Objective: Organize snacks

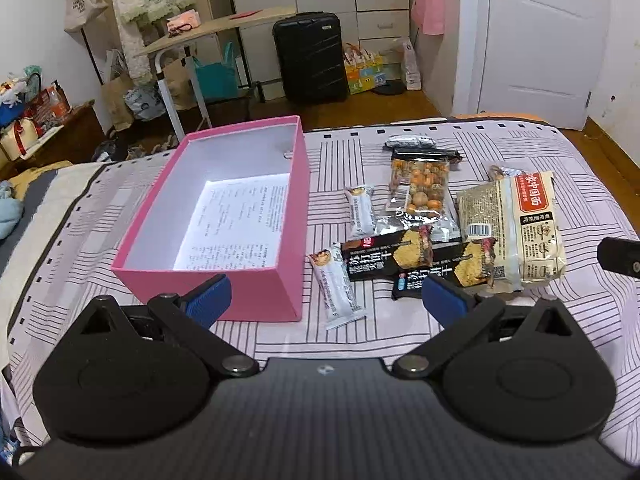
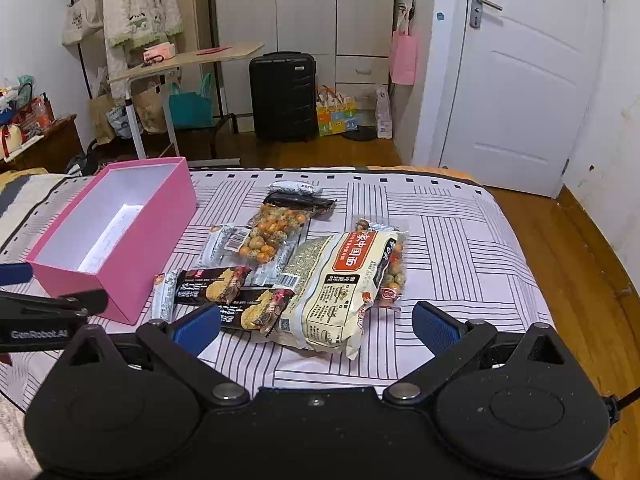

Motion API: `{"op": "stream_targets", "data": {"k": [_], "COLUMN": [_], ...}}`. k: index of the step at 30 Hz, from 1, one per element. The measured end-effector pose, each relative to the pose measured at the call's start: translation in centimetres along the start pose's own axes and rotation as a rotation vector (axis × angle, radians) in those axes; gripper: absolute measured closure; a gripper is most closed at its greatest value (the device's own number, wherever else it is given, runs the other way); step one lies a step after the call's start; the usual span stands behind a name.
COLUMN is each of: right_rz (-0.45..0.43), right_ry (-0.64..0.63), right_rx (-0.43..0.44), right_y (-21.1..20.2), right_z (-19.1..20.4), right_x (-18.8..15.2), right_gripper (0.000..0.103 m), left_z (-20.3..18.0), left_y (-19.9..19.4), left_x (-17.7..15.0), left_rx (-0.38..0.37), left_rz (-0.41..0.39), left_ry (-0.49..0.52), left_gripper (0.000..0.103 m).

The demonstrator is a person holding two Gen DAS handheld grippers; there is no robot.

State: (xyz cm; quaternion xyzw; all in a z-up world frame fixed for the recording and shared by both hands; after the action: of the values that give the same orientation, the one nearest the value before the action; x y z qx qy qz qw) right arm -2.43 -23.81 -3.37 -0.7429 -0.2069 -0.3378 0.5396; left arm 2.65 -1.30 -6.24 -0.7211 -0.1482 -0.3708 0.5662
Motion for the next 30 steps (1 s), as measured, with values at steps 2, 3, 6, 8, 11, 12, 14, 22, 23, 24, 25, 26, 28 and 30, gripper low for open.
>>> {"op": "stream_targets", "data": {"k": [2,3,6,8,11,12,14,22,23,24,25,26,28,30], "right_rz": [-0.008,-0.013,-0.024,-0.032,-0.042,-0.047,-0.052,-0.064,-0.064,-0.064,-0.062,-0.060,-0.055,-0.049], "right_ry": [-0.002,-0.004,-0.008,-0.013,-0.017,-0.017,-0.015,-0.013,-0.011,-0.007,-0.004,-0.001,0.005,0.008], "right_rx": [0.002,0.003,0.011,0.009,0.004,0.002,-0.002,-0.017,-0.017,-0.017,-0.018,-0.018,-0.019,-0.015], "right_y": [-0.1,-0.2,-0.4,-0.6,-0.7,-0.7,-0.8,-1.0,-1.0,-1.0,-0.9,-0.8,-0.7,-0.7], "right_z": [0.1,0.3,0.5,0.6,0.7,0.7,0.6,0.7,0.6,0.7,0.6,0.6,0.5,0.5], "right_x": [0.0,0.0,0.1,0.1,0.2,0.3,0.3,0.3,0.2,0.2,0.2,0.2,0.1,0.2], "right_gripper": [0.000,0.000,0.000,0.000,0.000,0.000,0.000,0.000,0.000,0.000,0.000,0.000,0.000,0.000], "left_z": [-0.2,-0.2,-0.2,-0.3,-0.5,-0.4,-0.4,-0.3,-0.3,-0.2,-0.2,-0.1,0.0,0.1], "left_y": [0.1,0.1,0.0,-0.4,-1.0,-1.2,-1.5,-1.6,-1.5,-1.4,-1.3,-1.2,-1.1,-1.0], "left_x": [-0.2,-0.3,-0.3,-0.3,-0.1,-0.1,0.0,-0.1,-0.2,-0.2,-0.2,-0.3,-0.3,-0.4], "left_rx": [-0.003,-0.005,-0.009,-0.021,-0.028,-0.030,-0.032,-0.036,-0.035,-0.033,-0.033,-0.033,-0.033,-0.033], "left_rz": [0.004,0.006,0.006,0.004,-0.009,-0.013,-0.018,-0.009,-0.008,-0.005,-0.003,-0.001,0.004,0.006], "left_ry": [0.001,0.001,0.000,0.006,0.003,0.001,-0.001,-0.014,-0.015,-0.017,-0.019,-0.021,-0.026,-0.029], "left_gripper": [0.000,0.000,0.000,0.000,0.000,0.000,0.000,0.000,0.000,0.000,0.000,0.000,0.000,0.000]}}
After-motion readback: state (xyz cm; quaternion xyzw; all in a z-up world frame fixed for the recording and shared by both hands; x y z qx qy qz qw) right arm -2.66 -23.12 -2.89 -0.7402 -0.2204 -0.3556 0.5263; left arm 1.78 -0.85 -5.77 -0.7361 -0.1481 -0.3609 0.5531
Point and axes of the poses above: each gripper's, at about its wrist camera, not at the fingertips, and y roughly the way its jaws point, z to its left, x to its top, the point moved 7 cm from there along y, roughly the way its jaws point, and after that the axes turned 14 degrees about -x, right-handed, at the moved point
